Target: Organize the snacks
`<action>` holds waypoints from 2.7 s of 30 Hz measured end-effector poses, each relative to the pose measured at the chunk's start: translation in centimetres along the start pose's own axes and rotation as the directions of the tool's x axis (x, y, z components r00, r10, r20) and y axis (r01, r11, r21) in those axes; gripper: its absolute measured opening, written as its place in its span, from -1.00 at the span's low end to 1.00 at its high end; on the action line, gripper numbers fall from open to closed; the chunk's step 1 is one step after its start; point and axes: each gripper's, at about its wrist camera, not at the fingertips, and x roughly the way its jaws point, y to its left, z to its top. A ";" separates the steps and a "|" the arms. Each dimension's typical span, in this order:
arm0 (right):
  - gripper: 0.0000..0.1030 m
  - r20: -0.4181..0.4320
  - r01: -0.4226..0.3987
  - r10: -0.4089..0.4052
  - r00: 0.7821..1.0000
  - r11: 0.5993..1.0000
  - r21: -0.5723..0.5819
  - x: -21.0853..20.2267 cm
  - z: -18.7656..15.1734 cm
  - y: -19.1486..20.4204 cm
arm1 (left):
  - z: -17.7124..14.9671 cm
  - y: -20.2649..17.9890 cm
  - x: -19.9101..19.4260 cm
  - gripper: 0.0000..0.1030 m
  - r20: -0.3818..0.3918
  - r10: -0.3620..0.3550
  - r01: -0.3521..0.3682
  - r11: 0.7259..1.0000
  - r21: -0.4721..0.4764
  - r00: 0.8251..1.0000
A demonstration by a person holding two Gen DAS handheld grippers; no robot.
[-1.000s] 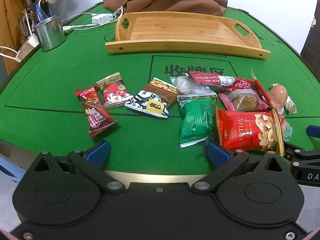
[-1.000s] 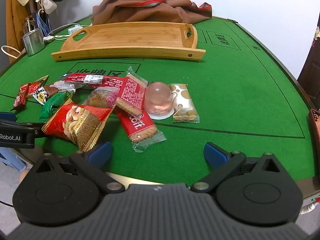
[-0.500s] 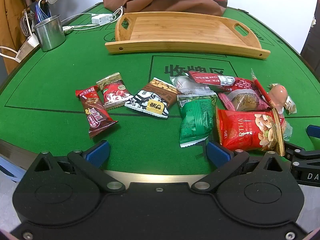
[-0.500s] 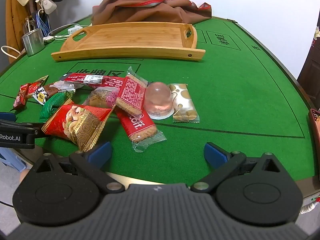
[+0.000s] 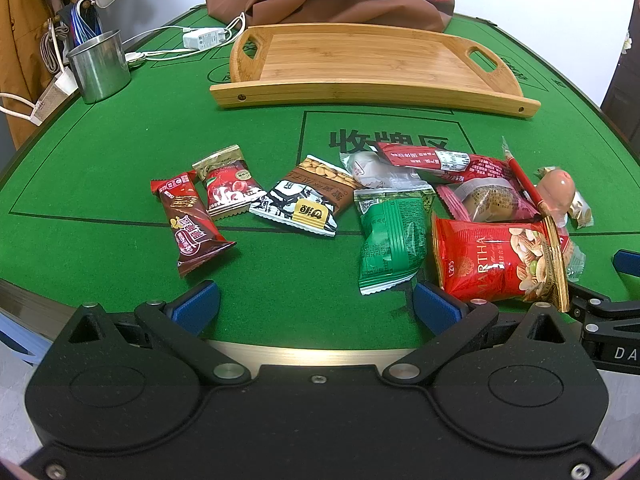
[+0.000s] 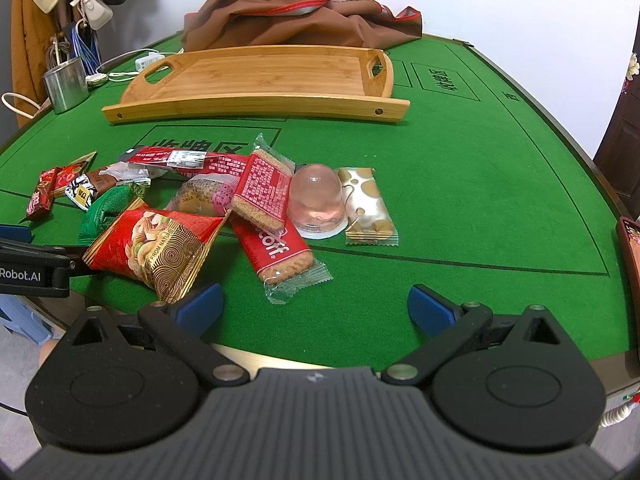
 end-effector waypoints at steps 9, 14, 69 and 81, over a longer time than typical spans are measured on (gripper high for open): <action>1.00 0.002 0.000 0.000 1.000 1.000 -0.001 0.0 -0.1 0.0 | 0.0 0.0 0.0 1.00 0.000 0.000 0.000 1.000 0.000 1.000; 1.00 0.002 0.000 0.000 1.000 1.000 0.000 0.0 0.0 0.0 | 0.0 0.0 0.0 1.00 0.000 0.000 0.000 1.000 0.000 1.000; 1.00 0.162 -0.024 0.044 0.986 0.992 -0.126 -2.0 0.5 -1.3 | 0.4 1.8 -0.4 0.92 0.076 -0.145 0.144 0.989 0.017 0.987; 0.70 0.224 0.049 -0.021 0.974 0.992 -0.117 -1.0 2.5 -2.2 | 1.7 1.0 -1.9 0.03 0.130 -0.186 0.180 0.982 0.052 0.974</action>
